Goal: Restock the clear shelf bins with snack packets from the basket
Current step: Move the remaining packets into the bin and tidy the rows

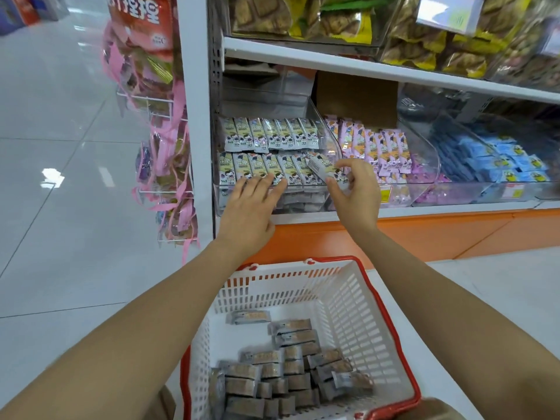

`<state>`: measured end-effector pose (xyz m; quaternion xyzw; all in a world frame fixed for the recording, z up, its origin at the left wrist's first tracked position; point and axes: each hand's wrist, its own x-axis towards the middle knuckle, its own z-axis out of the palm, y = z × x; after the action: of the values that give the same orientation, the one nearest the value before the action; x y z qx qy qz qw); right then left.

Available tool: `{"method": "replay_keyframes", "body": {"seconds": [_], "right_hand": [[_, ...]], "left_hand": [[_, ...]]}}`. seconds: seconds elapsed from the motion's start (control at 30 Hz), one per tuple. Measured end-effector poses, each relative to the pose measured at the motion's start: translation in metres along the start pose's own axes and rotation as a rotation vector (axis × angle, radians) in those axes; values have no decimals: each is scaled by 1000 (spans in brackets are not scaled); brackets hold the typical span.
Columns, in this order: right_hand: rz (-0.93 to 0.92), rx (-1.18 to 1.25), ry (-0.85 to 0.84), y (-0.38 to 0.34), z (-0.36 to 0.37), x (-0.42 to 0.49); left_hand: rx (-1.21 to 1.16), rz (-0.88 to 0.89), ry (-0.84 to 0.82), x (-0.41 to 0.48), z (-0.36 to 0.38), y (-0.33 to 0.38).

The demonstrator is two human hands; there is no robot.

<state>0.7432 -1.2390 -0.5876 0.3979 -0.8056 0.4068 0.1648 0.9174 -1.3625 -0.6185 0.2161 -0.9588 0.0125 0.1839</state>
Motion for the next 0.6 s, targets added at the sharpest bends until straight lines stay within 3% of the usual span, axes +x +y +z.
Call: {"method": "replay_keyframes", "body": {"seconds": [0.37,0.6], "right_hand": [[-6,-236,-39,2,28,14],[12,-81,-70,0,16,-2]], "left_hand": [[18,4,-63,-1,-6,0],[-2,32,-2,-11,-1,0]]}}
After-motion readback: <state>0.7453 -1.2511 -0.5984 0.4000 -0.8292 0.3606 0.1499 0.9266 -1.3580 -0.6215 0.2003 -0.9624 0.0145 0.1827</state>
